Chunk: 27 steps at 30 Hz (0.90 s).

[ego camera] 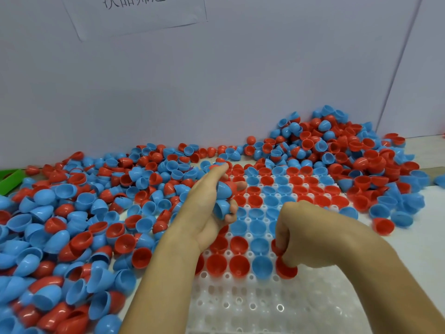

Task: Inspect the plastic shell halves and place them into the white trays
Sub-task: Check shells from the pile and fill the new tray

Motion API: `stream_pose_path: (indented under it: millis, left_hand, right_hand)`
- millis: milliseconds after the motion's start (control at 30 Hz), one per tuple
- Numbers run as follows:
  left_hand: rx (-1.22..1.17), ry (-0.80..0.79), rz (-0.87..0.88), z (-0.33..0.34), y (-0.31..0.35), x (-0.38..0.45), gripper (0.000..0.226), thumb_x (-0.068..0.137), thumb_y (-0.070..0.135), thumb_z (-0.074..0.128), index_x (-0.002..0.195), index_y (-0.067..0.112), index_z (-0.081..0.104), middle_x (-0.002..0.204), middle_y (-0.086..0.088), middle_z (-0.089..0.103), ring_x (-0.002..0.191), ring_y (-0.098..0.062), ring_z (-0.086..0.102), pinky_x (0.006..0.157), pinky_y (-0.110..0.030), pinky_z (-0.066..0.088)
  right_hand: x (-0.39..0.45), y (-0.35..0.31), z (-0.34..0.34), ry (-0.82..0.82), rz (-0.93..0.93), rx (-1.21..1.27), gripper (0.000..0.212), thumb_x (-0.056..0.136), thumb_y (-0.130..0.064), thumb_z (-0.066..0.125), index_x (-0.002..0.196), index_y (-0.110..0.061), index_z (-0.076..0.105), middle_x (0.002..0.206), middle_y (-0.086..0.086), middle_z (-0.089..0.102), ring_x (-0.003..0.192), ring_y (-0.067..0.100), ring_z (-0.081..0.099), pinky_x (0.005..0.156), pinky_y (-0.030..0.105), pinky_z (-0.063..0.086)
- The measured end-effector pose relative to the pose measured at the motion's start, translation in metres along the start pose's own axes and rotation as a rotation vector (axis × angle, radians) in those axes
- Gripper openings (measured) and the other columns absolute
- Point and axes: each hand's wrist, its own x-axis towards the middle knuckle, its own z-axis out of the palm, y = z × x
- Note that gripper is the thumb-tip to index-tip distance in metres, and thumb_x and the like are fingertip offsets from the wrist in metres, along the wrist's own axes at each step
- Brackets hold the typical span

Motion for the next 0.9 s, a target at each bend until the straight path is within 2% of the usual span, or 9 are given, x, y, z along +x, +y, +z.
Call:
stream_pose_path:
  millis: [200,267,367,433,500,600,733,833,900]
  left_hand:
    - [-0.032,-0.042,-0.013,0.005,0.0,-0.002,0.013,0.101,0.02,0.052,0.106,0.009,0.055,0.092,-0.013,0.074,0.049,-0.016,0.054,0.036,-0.021,0.04]
    - [-0.048,-0.051,-0.012,0.006,0.001,-0.003,0.009,0.1,0.014,0.05,0.104,0.007,0.054,0.09,-0.014,0.075,0.049,-0.018,0.058,0.036,-0.021,0.042]
    - [-0.063,-0.078,-0.02,0.006,0.001,-0.004,0.01,0.099,0.014,0.05,0.098,0.007,0.057,0.091,-0.015,0.076,0.053,-0.02,0.064,0.037,-0.021,0.043]
    - [-0.07,-0.106,-0.027,0.006,0.0,-0.005,0.014,0.099,0.015,0.048,0.1,0.007,0.058,0.093,-0.017,0.075,0.056,-0.021,0.066,0.037,-0.021,0.042]
    - [-0.064,-0.132,-0.03,0.007,-0.001,-0.005,0.017,0.099,0.016,0.046,0.106,0.006,0.058,0.094,-0.018,0.074,0.06,-0.022,0.066,0.038,-0.022,0.042]
    - [-0.017,-0.179,-0.042,0.009,-0.003,-0.005,0.025,0.097,0.018,0.045,0.112,0.006,0.062,0.088,-0.013,0.072,0.066,-0.023,0.066,0.041,-0.024,0.043]
    - [0.009,-0.292,-0.059,0.012,-0.003,-0.008,0.032,0.096,0.016,0.042,0.099,0.007,0.073,0.101,-0.012,0.068,0.07,-0.016,0.061,0.045,-0.023,0.043]
    - [-0.002,-0.311,-0.064,0.012,-0.002,-0.009,0.03,0.096,0.015,0.042,0.095,0.007,0.071,0.102,-0.012,0.068,0.071,-0.015,0.062,0.047,-0.024,0.044]
    - [-0.008,-0.321,-0.065,0.01,-0.002,-0.008,0.033,0.097,0.016,0.042,0.094,0.009,0.073,0.105,-0.013,0.069,0.075,-0.018,0.064,0.047,-0.025,0.046]
  right_hand:
    - [0.004,0.003,0.002,-0.012,0.003,0.021,0.02,0.078,-0.016,0.077,0.097,-0.013,0.076,0.097,0.007,0.075,0.09,0.026,0.072,0.081,0.045,0.061]
    - [0.004,0.01,-0.001,-0.051,-0.038,0.041,0.021,0.08,-0.024,0.078,0.1,-0.017,0.077,0.097,0.001,0.076,0.091,0.022,0.072,0.083,0.044,0.06]
    - [0.0,0.028,-0.012,-0.094,-0.135,0.133,0.015,0.087,-0.037,0.072,0.102,-0.035,0.076,0.074,-0.025,0.069,0.072,-0.005,0.064,0.065,0.013,0.051]
    - [0.003,0.036,-0.017,0.041,-0.206,0.295,0.012,0.094,-0.037,0.064,0.1,-0.037,0.074,0.068,-0.017,0.067,0.06,-0.003,0.059,0.057,0.013,0.047]
    - [0.011,0.035,-0.015,0.294,-0.283,0.49,0.01,0.094,-0.036,0.063,0.1,-0.036,0.071,0.063,-0.004,0.062,0.053,0.003,0.05,0.052,0.017,0.045]
    - [0.02,0.019,-0.008,0.521,-0.367,0.649,0.015,0.088,-0.036,0.071,0.103,-0.035,0.07,0.074,-0.006,0.064,0.063,0.013,0.056,0.062,0.021,0.052]
    - [0.026,0.008,0.0,0.489,-0.366,0.644,0.023,0.085,-0.033,0.076,0.107,-0.031,0.074,0.089,-0.005,0.071,0.074,0.008,0.063,0.063,0.012,0.05]
    - [0.028,0.011,0.001,0.448,-0.35,0.597,0.026,0.088,-0.034,0.073,0.113,-0.031,0.073,0.097,-0.009,0.074,0.086,0.013,0.068,0.075,0.024,0.057]
    - [0.027,0.012,0.0,0.445,-0.355,0.629,0.021,0.089,-0.032,0.072,0.11,-0.031,0.074,0.094,-0.013,0.074,0.085,0.011,0.068,0.079,0.025,0.058]
